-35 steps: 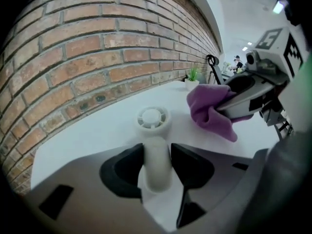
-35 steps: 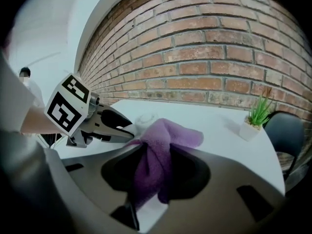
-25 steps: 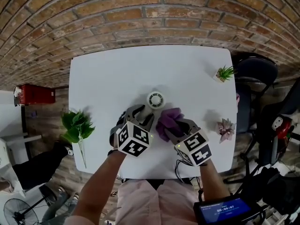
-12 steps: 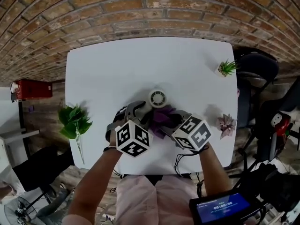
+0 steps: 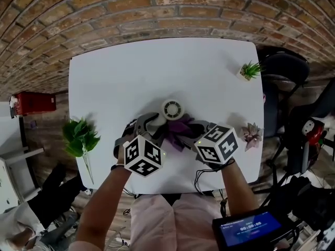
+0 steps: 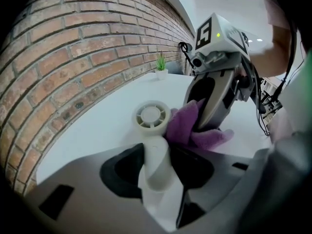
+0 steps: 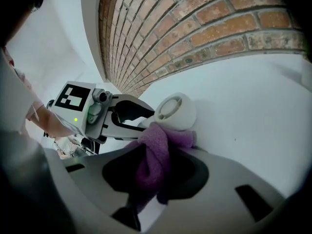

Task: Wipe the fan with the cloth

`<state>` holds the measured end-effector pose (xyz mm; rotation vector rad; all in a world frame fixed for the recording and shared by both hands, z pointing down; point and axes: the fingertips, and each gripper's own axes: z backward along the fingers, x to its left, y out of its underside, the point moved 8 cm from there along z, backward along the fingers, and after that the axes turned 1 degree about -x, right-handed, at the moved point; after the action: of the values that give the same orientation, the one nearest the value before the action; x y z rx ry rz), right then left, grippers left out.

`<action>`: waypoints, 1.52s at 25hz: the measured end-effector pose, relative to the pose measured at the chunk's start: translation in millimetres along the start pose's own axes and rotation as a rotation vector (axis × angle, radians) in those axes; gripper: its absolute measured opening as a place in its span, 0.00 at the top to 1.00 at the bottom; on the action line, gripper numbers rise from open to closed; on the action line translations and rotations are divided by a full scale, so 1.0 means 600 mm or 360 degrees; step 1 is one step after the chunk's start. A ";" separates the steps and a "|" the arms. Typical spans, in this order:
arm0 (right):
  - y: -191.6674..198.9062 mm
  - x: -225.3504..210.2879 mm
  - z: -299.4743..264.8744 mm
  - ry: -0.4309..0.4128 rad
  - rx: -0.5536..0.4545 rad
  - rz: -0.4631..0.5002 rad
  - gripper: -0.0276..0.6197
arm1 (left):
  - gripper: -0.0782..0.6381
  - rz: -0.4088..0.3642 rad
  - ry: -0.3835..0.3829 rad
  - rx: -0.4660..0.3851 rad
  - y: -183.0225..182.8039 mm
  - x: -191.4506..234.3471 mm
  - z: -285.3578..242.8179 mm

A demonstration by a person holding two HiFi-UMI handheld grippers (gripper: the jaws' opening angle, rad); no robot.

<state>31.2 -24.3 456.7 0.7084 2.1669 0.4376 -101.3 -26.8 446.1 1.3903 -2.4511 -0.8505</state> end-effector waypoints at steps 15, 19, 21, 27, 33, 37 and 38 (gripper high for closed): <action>0.014 -0.002 0.012 0.0020 0.0018 0.0031 0.77 | 0.63 -0.0064 0.0085 0.0029 0.037 -0.009 0.028; 0.017 -0.003 0.013 0.0019 0.0035 0.0044 0.77 | 0.63 -0.0108 0.0125 0.0043 0.047 -0.012 0.035; 0.019 -0.004 0.014 0.0018 0.0043 0.0051 0.77 | 0.63 -0.0133 0.0148 0.0051 0.052 -0.014 0.038; 0.021 -0.007 0.019 0.0012 0.0061 0.0057 0.77 | 0.63 -0.0244 0.0217 0.0089 0.063 -0.019 0.049; 0.022 -0.009 0.021 0.0007 0.0073 0.0064 0.77 | 0.63 -0.0391 0.0285 0.0139 0.068 -0.022 0.054; 0.023 -0.011 0.023 0.0007 0.0074 0.0059 0.77 | 0.63 -0.0493 0.0329 0.0171 0.069 -0.024 0.056; 0.023 -0.011 0.024 0.0007 0.0075 0.0058 0.77 | 0.63 -0.0522 0.0338 0.0180 0.070 -0.025 0.057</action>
<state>50.3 -16.6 458.7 0.7747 2.1775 0.4088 -138.5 15.1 443.6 1.8540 -2.1756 -0.5917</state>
